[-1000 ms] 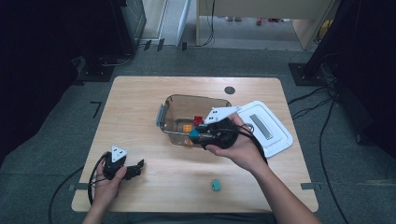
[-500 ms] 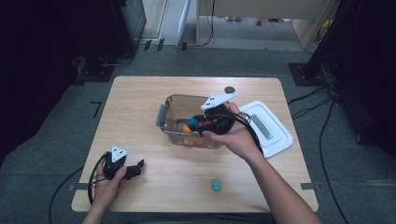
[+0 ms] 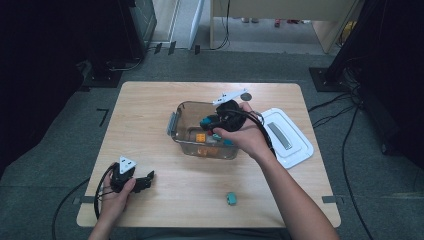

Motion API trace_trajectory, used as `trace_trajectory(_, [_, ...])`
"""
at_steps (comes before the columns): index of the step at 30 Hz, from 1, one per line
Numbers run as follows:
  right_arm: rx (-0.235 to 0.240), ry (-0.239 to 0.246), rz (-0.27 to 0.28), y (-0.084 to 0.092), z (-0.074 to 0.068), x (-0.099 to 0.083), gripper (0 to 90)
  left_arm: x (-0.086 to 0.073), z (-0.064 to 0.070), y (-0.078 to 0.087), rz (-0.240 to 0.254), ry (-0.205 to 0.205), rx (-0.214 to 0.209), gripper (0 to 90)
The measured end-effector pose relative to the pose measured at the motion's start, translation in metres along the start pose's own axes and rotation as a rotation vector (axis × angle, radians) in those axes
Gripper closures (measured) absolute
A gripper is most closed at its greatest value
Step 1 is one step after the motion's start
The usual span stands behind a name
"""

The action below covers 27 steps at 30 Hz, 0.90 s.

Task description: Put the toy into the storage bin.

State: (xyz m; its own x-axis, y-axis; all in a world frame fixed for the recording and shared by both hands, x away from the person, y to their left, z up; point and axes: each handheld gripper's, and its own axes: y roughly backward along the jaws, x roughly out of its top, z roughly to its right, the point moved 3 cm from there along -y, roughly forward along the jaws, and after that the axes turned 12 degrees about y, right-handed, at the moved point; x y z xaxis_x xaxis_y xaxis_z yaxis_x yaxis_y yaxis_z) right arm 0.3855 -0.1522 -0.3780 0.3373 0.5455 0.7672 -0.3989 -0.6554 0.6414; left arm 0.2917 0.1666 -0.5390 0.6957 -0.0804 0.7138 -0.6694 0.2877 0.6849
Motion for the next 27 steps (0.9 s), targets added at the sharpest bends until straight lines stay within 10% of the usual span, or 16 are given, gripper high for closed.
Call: trace_trajectory(27, [-0.039,-0.109,-0.095,-0.034,0.032,-0.009,58.8,0.000,0.000,0.000,-0.001,0.001,-0.002,13.5])
